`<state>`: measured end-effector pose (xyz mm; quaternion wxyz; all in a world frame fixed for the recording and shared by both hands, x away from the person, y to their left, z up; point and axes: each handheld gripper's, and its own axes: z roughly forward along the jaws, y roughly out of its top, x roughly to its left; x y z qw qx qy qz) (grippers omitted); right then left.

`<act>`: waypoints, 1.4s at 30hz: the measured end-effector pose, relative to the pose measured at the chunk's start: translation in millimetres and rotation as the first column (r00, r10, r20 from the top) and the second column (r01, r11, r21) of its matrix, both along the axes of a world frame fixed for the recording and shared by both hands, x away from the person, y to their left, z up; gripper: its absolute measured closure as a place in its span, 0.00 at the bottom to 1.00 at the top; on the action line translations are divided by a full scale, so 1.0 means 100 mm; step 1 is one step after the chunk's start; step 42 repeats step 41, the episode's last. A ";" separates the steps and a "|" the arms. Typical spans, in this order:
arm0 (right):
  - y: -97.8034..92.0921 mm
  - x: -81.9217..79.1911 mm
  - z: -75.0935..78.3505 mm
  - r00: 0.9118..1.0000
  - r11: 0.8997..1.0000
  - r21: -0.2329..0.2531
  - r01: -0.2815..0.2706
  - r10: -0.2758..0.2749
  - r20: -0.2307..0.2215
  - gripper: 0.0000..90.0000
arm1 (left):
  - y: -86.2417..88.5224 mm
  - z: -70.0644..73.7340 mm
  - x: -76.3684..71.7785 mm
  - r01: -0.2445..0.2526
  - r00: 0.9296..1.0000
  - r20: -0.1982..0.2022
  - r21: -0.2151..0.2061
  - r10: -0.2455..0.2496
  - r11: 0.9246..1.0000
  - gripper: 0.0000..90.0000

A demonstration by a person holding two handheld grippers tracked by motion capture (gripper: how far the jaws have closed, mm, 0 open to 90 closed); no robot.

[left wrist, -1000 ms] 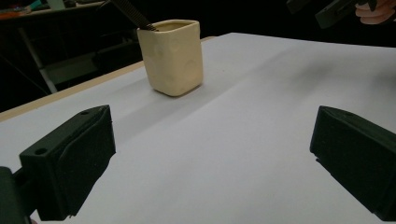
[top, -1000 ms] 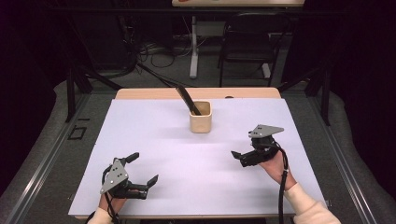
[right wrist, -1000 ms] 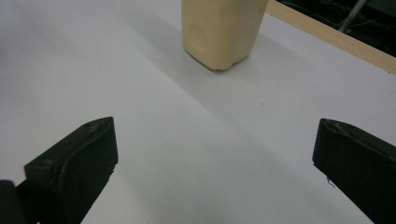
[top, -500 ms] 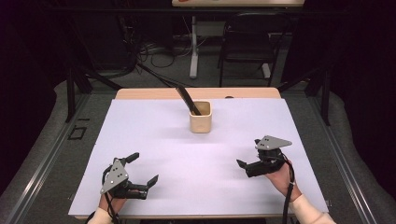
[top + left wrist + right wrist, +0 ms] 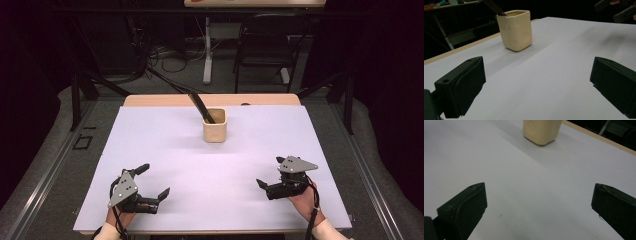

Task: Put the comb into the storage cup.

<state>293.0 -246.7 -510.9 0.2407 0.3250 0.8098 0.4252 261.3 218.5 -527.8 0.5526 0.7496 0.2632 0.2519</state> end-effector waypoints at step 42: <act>-0.26 -0.34 -0.04 0.997 0.999 0.038 0.019 -0.022 0.071 0.00 | 0.00 -0.02 0.02 -0.007 1.000 -0.011 0.003 0.007 1.000 0.00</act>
